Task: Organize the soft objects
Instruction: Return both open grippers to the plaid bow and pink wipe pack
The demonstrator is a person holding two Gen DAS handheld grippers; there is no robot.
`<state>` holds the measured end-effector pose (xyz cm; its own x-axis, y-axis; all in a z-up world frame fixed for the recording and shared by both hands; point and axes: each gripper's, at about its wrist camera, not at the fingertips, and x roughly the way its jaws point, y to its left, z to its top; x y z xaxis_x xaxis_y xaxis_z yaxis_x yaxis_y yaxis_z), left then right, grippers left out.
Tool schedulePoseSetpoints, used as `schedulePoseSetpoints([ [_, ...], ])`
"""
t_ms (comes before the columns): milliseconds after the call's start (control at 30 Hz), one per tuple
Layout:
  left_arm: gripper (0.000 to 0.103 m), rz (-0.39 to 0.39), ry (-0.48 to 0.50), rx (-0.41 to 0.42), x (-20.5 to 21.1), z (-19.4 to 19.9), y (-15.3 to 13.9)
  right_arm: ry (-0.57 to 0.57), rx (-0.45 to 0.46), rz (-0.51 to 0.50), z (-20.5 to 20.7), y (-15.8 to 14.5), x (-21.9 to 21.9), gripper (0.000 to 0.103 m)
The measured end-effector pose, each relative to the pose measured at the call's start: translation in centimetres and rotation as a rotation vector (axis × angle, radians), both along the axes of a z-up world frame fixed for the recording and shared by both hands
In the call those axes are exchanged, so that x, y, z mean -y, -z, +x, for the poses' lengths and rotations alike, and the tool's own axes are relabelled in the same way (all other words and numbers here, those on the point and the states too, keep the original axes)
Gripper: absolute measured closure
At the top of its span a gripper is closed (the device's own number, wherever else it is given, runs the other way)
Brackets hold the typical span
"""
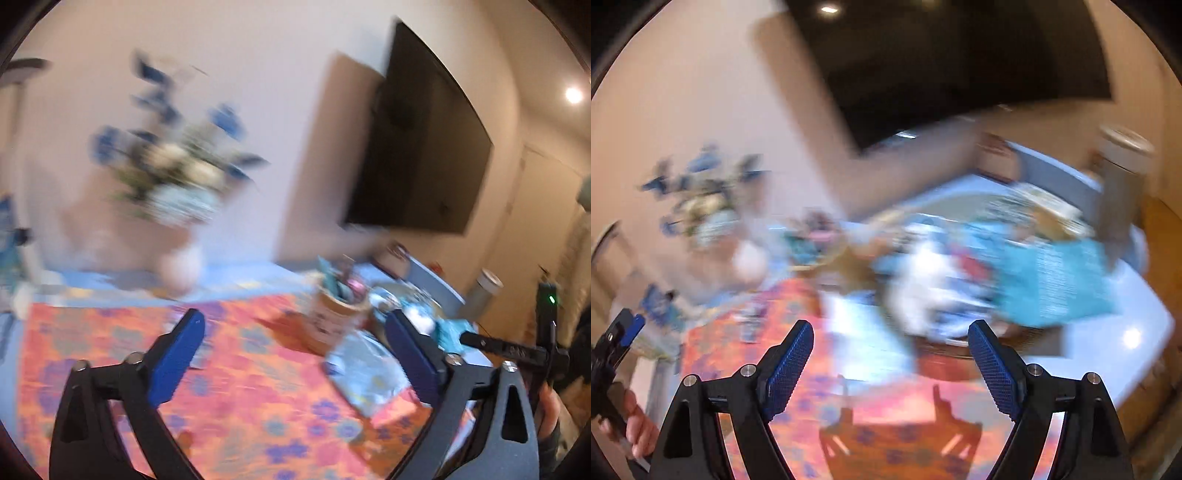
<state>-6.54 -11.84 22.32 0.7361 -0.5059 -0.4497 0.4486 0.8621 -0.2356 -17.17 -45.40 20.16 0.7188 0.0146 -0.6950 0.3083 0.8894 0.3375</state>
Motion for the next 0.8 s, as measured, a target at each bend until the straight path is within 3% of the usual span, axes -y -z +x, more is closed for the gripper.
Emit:
schedulePoseSetpoints([
  [100,0.002,0.067,-0.1,0.027,-4.2,-0.6,-0.6,-0.117,0.038,0.006,2.7,0.5,-4.9,0.017],
  [200,0.002,0.147,-0.197,-0.01,-6.4,0.2,1.1,-0.222,0.015,0.03,5.5,2.6,-10.1,0.013],
  [333,0.003,0.204,-0.253,-0.103,-8.0,2.8,6.4,-0.353,-0.086,0.117,8.9,9.4,-16.2,0.013],
  [433,0.003,0.254,-0.288,-0.197,-8.5,5.0,11.1,-0.379,-0.151,0.065,10.2,12.9,-18.6,0.013],
  [567,0.003,0.267,-0.325,-0.273,-9.4,7.1,16.0,-0.389,-0.149,-0.082,11.1,15.2,-20.1,0.013],
  [633,0.004,0.242,-0.364,-0.292,-10.1,7.7,18.2,-0.4,-0.179,-0.079,11.4,15.8,-19.9,0.009],
  [700,0.004,0.233,-0.367,-0.369,-10.6,8.3,19.1,-0.442,-0.168,-0.069,11.1,15.7,-20.2,0.0],
  [800,0.003,0.162,-0.365,-0.338,-11.5,7.9,18.6,-0.454,-0.178,-0.083,11.4,15.9,-20.4,0.0],
])
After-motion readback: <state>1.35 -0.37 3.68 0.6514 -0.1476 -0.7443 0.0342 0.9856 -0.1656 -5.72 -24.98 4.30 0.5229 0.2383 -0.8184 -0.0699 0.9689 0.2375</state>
